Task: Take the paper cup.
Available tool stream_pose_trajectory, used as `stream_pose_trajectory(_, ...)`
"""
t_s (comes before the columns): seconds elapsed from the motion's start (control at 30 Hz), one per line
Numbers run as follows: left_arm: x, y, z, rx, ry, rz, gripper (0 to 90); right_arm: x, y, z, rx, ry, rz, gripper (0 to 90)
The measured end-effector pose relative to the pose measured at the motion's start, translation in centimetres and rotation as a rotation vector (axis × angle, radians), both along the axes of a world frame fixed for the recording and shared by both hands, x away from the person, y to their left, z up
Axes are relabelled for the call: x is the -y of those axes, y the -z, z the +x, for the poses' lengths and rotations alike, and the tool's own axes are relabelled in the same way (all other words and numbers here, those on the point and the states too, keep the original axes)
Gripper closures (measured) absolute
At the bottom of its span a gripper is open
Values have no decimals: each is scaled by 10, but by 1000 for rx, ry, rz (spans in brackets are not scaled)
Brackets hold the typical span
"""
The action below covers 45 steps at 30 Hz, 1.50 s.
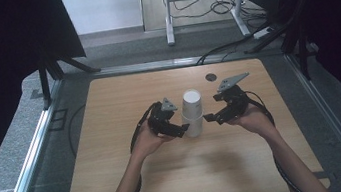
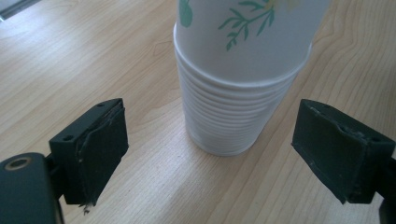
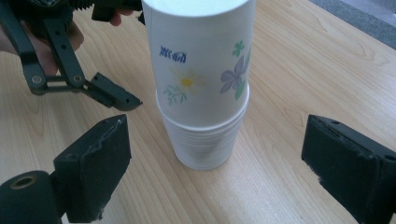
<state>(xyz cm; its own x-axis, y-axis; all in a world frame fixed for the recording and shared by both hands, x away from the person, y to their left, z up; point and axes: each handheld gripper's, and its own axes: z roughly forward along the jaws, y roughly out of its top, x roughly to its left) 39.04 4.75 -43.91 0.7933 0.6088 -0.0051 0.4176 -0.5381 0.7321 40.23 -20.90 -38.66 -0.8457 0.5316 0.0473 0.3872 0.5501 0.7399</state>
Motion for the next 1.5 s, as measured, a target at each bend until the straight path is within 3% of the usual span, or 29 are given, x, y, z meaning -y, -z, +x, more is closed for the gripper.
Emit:
stream_pose_trajectory(0.93, 22, 4, 9, 4, 29, -18, 142, -35, -14, 23, -16, -33, -37, 140)
stream_pose_trajectory(1.2, 22, 5, 9, 14, 40, -33, 190, -43, -24, 26, -15, -61, -78, 165)
stream_pose_trajectory(1.5, 24, 7, 7, 37, 51, -33, 215, -56, -37, 32, -31, -102, -177, 205)
